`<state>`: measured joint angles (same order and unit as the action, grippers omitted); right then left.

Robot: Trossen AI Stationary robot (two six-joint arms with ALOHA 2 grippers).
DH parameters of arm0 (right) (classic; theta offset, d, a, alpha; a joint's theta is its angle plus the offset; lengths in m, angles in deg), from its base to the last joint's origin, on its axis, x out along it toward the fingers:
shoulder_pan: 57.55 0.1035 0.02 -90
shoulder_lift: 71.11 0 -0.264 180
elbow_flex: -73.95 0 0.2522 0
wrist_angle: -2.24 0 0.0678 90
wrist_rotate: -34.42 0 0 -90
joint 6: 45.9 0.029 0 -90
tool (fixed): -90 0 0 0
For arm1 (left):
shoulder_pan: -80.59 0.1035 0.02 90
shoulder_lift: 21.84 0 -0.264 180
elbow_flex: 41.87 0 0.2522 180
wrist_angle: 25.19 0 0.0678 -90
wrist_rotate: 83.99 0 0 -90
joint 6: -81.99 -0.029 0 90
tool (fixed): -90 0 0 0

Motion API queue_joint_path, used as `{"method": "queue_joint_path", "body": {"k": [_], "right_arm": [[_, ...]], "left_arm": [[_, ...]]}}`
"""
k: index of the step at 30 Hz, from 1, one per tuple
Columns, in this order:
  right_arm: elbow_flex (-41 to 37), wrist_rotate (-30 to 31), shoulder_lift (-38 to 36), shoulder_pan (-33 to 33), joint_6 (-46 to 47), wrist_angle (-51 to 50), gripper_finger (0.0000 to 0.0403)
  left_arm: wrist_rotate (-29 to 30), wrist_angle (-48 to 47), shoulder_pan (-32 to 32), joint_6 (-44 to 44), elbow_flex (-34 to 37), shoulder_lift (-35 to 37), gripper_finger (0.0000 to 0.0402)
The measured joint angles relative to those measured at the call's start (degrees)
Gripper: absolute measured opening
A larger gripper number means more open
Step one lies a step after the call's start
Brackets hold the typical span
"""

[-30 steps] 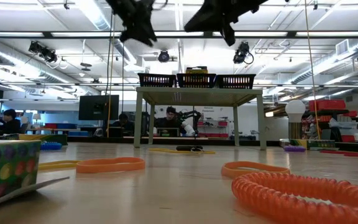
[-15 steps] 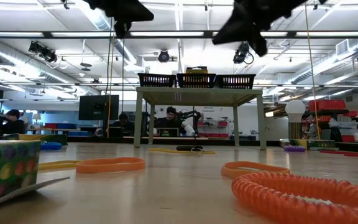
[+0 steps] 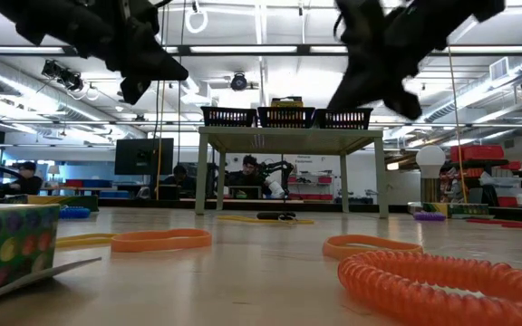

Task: Pick & Place Office Desk Supplies
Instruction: Put the black spring bracelet into the right black bin on the shelf

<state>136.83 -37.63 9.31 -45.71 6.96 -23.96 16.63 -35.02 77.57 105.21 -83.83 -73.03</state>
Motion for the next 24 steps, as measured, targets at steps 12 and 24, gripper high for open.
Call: {"method": "queue_joint_path", "body": {"k": [12,24], "right_arm": [[7.2,0.1,19.3,-4.4,7.9,1.9,0.0121],[11.8,0.6,29.0,-9.0,6.2,1.8,0.0125]], "left_arm": [[-3.2,4.7,-0.7,-3.1,2.3,1.5,0.0007],[-4.7,4.3,-0.7,-1.8,2.3,2.2,0.0007]]}}
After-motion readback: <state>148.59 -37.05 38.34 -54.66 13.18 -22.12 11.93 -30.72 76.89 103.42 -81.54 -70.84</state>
